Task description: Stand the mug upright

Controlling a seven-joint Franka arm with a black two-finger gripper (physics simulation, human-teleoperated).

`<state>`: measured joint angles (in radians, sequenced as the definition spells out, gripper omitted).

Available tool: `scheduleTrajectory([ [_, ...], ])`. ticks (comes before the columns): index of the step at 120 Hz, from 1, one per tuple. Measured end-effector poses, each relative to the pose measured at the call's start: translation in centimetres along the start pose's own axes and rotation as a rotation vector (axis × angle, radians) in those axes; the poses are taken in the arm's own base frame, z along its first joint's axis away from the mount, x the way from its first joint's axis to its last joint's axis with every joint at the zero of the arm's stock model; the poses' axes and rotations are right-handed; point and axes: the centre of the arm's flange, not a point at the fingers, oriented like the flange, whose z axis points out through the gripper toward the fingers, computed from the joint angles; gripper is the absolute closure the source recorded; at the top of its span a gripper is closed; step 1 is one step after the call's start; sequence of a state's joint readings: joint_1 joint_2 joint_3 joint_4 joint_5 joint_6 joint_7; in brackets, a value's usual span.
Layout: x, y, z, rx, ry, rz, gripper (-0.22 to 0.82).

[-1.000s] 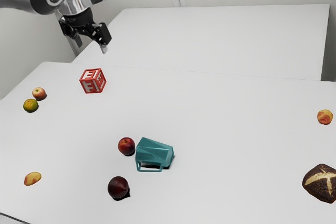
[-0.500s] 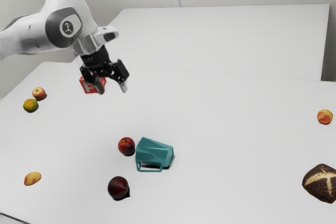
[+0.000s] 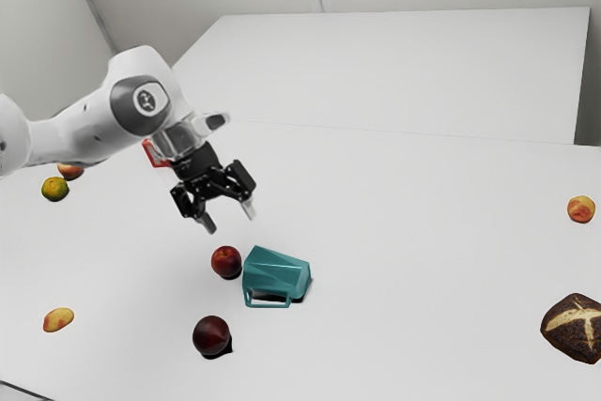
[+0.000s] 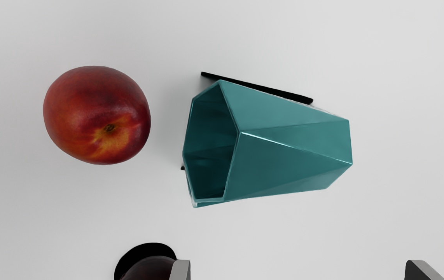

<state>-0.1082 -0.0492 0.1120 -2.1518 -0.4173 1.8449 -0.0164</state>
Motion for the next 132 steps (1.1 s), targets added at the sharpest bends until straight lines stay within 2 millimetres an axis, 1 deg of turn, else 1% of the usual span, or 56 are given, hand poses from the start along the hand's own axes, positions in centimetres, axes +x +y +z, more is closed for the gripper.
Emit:
scheduleTrajectory([
  [16,0.3,-0.4,1.8,-0.018,-0.029,-0.023,0.00],
  [32,0.7,-0.5,3.0,-0.034,-0.049,-0.040,0.00],
  [67,2.2,-0.8,5.4,-0.050,-0.082,-0.072,0.00],
  [132,3.7,-0.8,6.8,-0.066,-0.073,-0.090,0.00],
])
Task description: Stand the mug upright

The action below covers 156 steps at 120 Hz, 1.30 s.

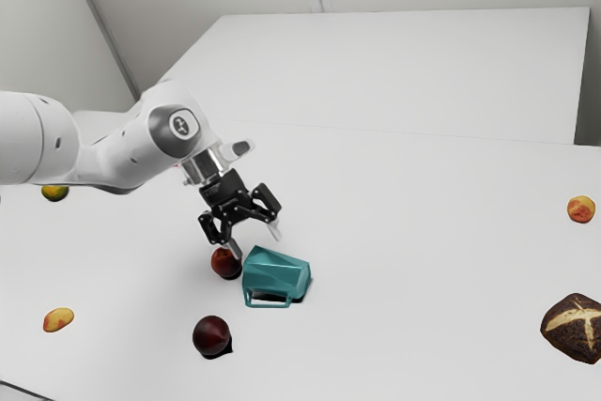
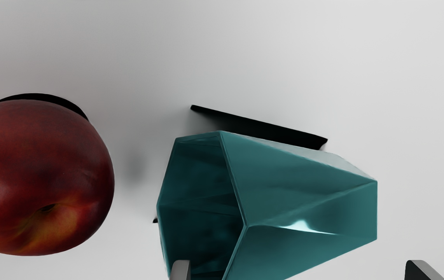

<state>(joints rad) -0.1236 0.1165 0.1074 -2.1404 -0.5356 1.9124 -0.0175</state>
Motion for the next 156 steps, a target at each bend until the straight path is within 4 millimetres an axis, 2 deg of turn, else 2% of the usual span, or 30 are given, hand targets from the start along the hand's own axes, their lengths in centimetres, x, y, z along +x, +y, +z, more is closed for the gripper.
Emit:
scheduleTrajectory([
  [47,0.7,0.7,1.7,-0.008,-0.014,0.002,0.00],
  [107,1.1,0.8,2.8,-0.027,-0.022,-0.007,0.01],
  [134,1.2,1.5,2.9,-0.026,-0.020,0.003,0.36],
  [156,1.2,3.1,2.4,-0.028,-0.005,0.021,0.51],
])
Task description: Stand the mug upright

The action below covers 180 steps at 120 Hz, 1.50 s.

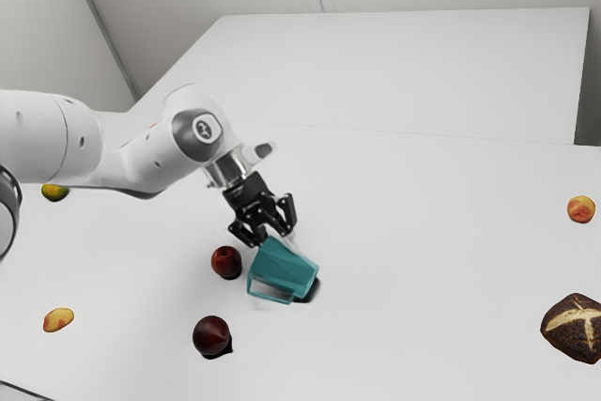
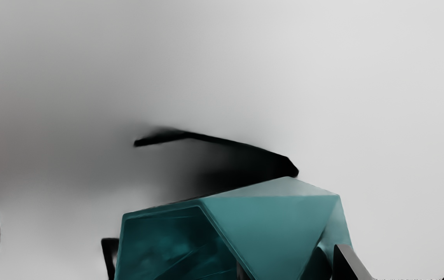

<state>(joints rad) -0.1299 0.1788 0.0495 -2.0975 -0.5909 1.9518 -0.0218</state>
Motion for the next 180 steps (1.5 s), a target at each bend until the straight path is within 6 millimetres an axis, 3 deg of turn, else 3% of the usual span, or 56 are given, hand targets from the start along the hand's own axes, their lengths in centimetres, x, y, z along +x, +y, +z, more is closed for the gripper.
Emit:
scheduleTrajectory([
  [43,-0.8,2.7,0.7,0.009,0.001,0.000,0.74],
  [71,-1.1,3.9,0.4,0.025,0.023,-0.001,0.77],
  [102,-2.0,7.5,-1.7,0.288,0.146,0.174,0.78],
  [134,-2.7,7.7,-5.0,0.462,0.264,0.250,0.78],
  [180,-1.0,7.0,-4.3,0.583,0.320,0.297,0.78],
])
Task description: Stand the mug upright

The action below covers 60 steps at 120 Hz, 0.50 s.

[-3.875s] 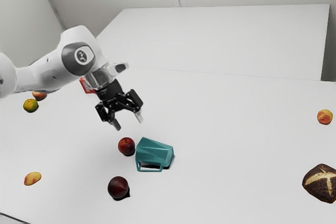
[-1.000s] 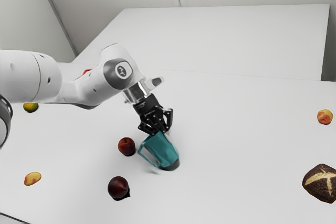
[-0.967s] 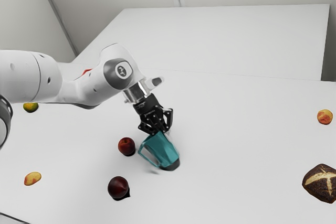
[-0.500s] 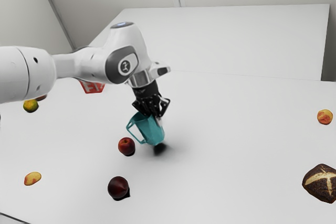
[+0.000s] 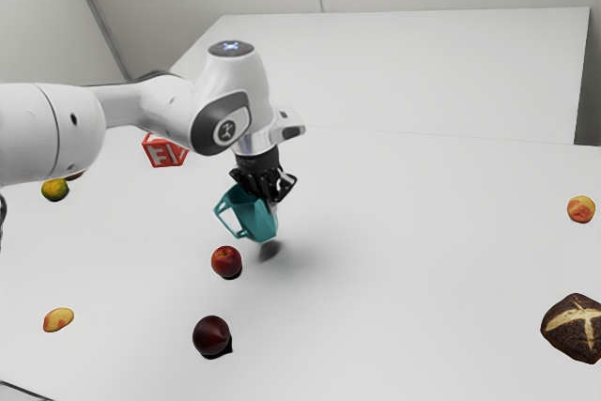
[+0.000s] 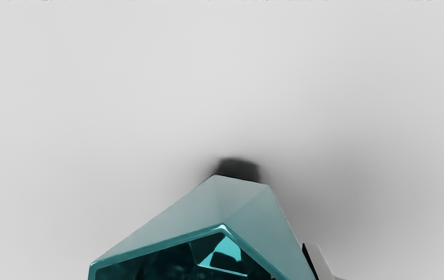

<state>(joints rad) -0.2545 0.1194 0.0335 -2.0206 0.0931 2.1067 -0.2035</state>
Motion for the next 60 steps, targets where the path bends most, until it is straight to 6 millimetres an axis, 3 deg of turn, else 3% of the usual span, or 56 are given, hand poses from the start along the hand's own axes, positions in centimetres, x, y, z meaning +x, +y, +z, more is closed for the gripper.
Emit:
scheduleTrajectory([
  [60,1.4,0.7,4.3,0.002,0.002,-0.001,0.78],
])
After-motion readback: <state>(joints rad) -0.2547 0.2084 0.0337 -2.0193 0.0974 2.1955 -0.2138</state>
